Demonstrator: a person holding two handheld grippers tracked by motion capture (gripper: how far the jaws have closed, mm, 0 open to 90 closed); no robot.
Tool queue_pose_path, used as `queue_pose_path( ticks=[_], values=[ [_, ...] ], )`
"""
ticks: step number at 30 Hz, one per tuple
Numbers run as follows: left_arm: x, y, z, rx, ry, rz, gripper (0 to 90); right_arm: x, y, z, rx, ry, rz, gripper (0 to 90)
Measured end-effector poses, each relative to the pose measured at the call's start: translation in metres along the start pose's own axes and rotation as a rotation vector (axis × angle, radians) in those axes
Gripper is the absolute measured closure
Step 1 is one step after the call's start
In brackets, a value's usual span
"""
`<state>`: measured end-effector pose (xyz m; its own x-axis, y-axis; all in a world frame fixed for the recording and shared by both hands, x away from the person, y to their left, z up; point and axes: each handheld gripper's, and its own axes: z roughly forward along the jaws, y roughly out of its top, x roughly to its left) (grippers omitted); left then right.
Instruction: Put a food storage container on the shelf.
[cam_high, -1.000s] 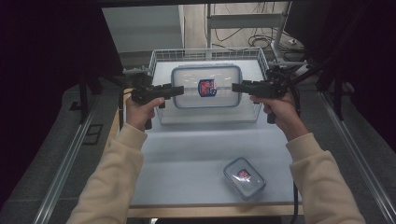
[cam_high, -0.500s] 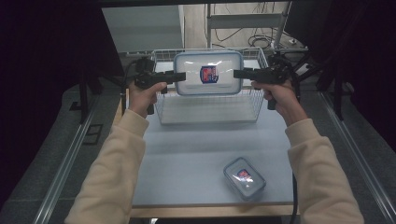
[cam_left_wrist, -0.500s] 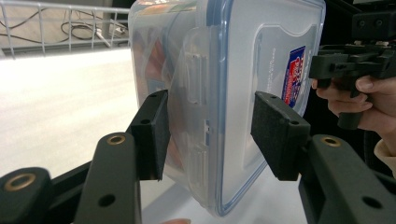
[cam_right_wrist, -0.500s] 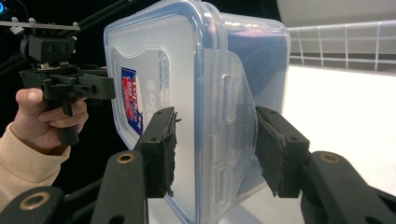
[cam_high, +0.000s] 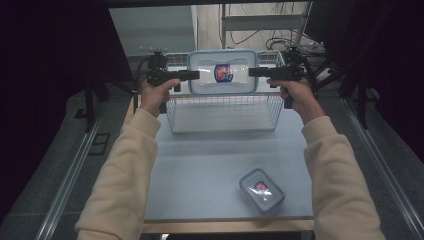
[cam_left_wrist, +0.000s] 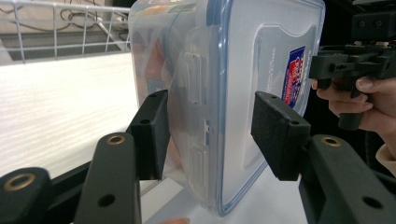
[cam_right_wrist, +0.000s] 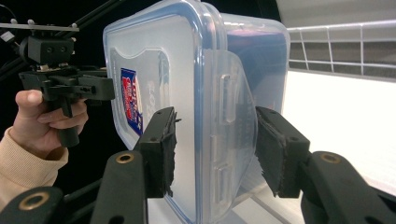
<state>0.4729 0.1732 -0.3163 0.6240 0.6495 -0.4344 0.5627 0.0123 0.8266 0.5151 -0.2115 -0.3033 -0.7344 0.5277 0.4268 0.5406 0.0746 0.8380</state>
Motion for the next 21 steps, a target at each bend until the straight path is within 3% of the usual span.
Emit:
queue_pose_path(
  ticks=[10,15,16,21],
  values=[
    [0.01,0.005,0.008,0.011,-0.012,-0.036,48.0,-0.008,0.003,0.004,0.016,-0.016,0.052,49.1],
    [0.013,0.01,0.013,0.004,0.002,-0.079,46.4,-0.013,0.007,0.009,0.003,-0.035,0.098,48.0],
    [0.014,0.011,0.014,0.0,-0.001,-0.09,46.1,-0.015,0.008,0.01,0.0,-0.036,0.122,47.9],
    [0.02,0.014,0.018,-0.005,-0.011,-0.132,45.7,-0.018,0.009,0.012,-0.009,-0.036,0.155,47.4]
  ],
)
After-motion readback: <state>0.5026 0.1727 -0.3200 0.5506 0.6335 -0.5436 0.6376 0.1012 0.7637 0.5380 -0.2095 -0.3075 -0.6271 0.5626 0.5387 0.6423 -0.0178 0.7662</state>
